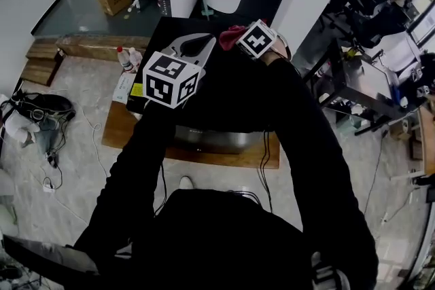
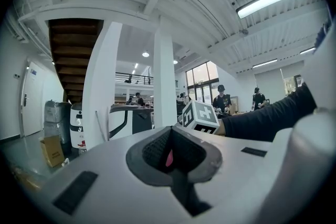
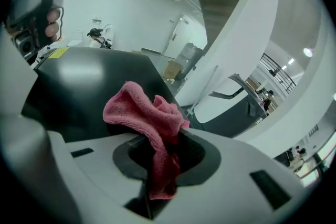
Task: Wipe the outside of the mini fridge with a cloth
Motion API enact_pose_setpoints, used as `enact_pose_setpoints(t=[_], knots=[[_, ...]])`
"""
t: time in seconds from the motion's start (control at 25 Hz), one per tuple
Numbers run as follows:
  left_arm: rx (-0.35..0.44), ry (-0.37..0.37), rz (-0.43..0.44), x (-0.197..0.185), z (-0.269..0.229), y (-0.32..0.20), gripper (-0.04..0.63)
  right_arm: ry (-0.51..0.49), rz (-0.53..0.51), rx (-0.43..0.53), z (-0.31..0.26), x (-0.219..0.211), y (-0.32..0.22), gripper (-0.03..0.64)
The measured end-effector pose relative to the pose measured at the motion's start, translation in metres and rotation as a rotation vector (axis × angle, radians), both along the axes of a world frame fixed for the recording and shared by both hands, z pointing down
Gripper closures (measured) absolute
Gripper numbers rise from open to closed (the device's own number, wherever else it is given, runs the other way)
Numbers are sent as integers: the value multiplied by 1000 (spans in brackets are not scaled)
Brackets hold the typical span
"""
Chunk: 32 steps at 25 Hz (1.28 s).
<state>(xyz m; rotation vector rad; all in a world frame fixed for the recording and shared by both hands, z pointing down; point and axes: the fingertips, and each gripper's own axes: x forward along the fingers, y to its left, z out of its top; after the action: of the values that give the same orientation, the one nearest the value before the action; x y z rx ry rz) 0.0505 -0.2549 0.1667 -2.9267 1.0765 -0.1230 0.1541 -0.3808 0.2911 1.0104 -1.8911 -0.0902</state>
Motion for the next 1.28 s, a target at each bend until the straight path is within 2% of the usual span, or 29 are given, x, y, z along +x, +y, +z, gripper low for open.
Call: enact_pose_setpoints(t=[0.4,0.64,0.76,0.88,1.08,1.28], knots=[[4,-2,19,43,-9,18,591,-14,114,-16,-5,96,23,535],[8,-9,-15,51,-10,32,591,-92,148,-1,-12,123,37,534],[19,-12,-43,44,-16,41,589,-181,105,52,-42,110,51,534],[32,-11,-87,31,-24,52,591,-228,15,92,-77,79,74,534],[55,2,-180,4,-31,75,591,-261,-136,122,-107,26,118,532],[59,1,-242,-45,-27,81,591,-275,-244,117,-110,-47,144,532]])
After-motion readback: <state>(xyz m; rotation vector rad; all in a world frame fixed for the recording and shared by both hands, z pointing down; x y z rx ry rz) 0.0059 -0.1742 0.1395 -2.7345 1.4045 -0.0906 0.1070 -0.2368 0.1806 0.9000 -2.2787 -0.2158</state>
